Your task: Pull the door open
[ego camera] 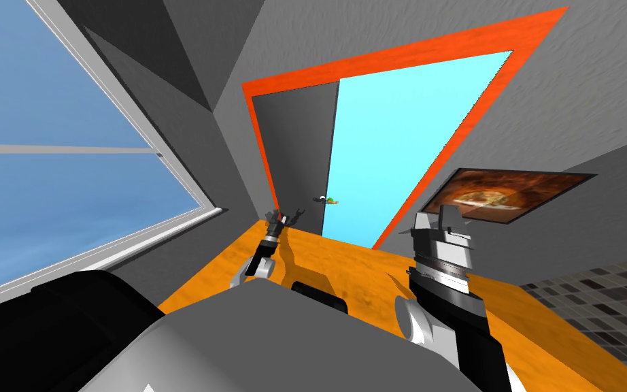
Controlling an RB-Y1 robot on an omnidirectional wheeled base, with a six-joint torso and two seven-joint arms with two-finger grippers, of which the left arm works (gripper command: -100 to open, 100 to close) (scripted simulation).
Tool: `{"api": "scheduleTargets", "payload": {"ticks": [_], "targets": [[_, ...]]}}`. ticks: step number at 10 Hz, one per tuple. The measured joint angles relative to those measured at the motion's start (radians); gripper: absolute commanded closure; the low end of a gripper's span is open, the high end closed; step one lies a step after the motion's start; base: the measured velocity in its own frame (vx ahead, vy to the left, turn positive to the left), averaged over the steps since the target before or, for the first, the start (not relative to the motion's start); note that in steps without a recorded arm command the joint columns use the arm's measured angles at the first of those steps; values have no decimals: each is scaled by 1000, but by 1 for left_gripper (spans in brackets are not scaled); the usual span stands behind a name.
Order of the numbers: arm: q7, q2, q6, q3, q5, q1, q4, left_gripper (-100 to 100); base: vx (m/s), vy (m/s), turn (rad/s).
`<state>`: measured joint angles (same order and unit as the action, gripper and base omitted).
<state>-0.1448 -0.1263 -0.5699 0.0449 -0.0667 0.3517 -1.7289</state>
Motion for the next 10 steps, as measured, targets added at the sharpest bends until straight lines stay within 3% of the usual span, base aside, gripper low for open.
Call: {"api": "scheduleTargets", "payload": {"ticks": [10], "targets": [[-17, -37, -68, 13, -2, -38, 222, -100, 109, -44, -51]]}}
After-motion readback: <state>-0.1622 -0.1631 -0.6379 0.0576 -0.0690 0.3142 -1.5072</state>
